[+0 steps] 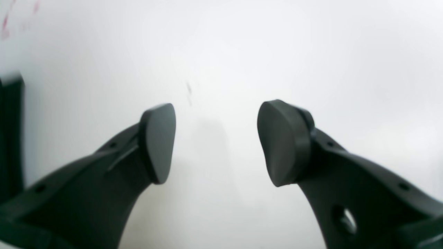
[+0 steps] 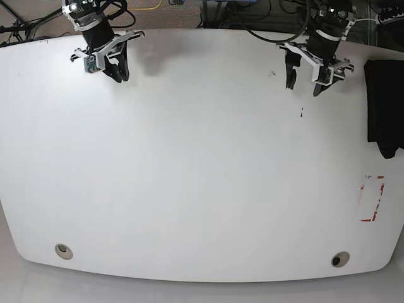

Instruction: Fold the T-shirt properly

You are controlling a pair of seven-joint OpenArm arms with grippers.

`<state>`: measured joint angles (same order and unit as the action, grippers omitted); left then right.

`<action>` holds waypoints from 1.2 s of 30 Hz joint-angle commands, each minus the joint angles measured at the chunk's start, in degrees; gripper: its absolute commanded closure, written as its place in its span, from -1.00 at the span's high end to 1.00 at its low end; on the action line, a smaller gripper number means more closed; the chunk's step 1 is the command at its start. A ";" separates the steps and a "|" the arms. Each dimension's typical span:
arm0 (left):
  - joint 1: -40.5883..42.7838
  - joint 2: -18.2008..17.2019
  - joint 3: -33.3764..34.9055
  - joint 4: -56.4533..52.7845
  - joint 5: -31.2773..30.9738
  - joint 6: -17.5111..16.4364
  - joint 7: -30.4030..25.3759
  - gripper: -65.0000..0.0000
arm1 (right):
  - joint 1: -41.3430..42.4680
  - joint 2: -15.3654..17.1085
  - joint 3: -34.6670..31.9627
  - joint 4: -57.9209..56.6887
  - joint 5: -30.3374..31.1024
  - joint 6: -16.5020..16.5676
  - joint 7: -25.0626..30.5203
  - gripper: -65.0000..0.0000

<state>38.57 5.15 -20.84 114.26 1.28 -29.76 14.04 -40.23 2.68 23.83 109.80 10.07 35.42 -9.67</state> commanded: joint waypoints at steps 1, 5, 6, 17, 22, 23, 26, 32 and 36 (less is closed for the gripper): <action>3.15 0.26 -0.04 1.04 -0.44 0.00 -0.72 0.15 | -2.54 -0.88 0.30 0.84 1.50 0.32 1.01 -0.76; 7.19 0.35 0.05 0.78 -0.44 0.00 -0.72 0.15 | -5.62 -2.72 0.38 0.75 1.23 0.41 1.01 -0.76; 8.16 0.35 0.05 0.78 -0.44 0.00 -0.72 0.15 | -6.23 -2.99 0.30 0.75 1.23 0.41 1.01 -0.76; 20.64 -1.94 0.05 0.51 -9.23 0.00 -0.72 0.15 | -14.06 -6.06 -0.05 0.66 1.23 0.41 1.10 -0.76; 23.89 -4.40 -0.13 -0.72 -11.08 0.00 -0.72 0.14 | -17.49 -6.33 -0.05 0.31 1.23 0.41 1.10 -0.76; 24.33 -4.75 -0.13 -1.16 -11.34 0.00 -0.72 0.14 | -18.28 -6.33 -0.05 0.05 1.23 0.41 1.10 -0.76; 25.13 -5.02 -0.13 -3.36 -11.43 0.00 -0.72 0.14 | -19.68 -6.33 -0.14 -1.80 1.23 0.41 1.10 -0.76; 24.60 -6.86 0.14 -11.36 -11.43 0.00 -0.72 0.14 | -19.86 -5.97 -0.14 -8.39 1.14 0.41 2.07 -0.76; 21.87 -7.39 0.58 -18.39 -11.43 0.00 -0.72 0.14 | -19.68 -5.89 -0.14 -14.46 1.14 0.41 5.41 -0.76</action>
<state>60.90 -1.93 -20.32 98.39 -9.98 -29.58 13.85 -58.81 -3.18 23.53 97.67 10.79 35.42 -6.24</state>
